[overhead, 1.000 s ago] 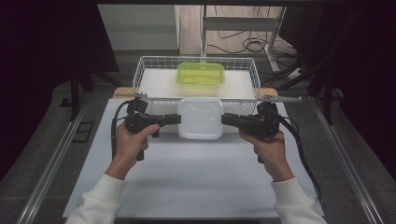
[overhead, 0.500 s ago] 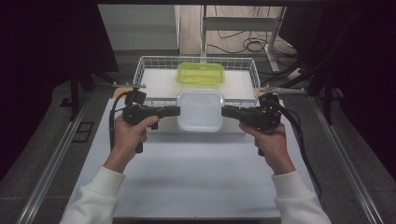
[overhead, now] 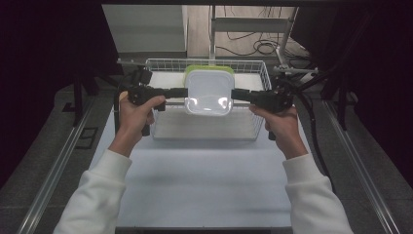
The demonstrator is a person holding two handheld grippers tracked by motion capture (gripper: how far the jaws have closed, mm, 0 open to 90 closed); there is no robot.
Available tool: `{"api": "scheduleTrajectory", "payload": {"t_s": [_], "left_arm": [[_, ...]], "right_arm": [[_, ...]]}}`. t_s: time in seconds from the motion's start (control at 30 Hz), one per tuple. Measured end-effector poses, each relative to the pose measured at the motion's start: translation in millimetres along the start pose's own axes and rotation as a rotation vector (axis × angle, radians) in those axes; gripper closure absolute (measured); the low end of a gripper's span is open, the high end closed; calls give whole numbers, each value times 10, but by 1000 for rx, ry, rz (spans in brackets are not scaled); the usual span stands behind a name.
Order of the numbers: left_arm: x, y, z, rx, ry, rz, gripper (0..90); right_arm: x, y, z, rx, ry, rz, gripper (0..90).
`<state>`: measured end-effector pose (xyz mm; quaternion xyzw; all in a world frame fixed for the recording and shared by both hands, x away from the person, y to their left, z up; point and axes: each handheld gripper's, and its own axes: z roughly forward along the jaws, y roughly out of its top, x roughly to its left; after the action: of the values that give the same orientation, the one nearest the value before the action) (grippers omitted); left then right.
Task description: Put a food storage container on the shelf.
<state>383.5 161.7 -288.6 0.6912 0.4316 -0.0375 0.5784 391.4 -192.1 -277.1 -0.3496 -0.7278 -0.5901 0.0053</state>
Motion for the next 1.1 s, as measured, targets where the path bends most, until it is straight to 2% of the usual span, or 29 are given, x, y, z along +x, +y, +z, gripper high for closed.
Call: {"api": "scheduleTrajectory", "payload": {"t_s": [0.13, 0.33, 0.43, 0.53, 0.73, 0.9, 1.1], "left_arm": [[43, 242, 10, -3, 6, -4, 794], [121, 499, 91, 2, 34, -4, 796], [187, 596, 144, -3, 31, -20, 796], [251, 645, 190, 2, 36, -30, 796], [389, 661, 268, 10, 35, -68, 799], [428, 674, 277, 13, 39, -80, 800], [530, 697, 281, 14, -1, -139, 805]], "right_arm": [[-84, 175, 53, -12, 9, 13, 787], [-265, 383, 154, -19, 11, 42, 788], [-347, 484, 195, -19, 11, 55, 788], [-422, 551, 243, -9, 2, 65, 789], [-589, 599, 358, 19, -7, 116, 789], [-650, 616, 412, 25, -2, 139, 792], [-719, 641, 447, 23, 13, 196, 792]]}}
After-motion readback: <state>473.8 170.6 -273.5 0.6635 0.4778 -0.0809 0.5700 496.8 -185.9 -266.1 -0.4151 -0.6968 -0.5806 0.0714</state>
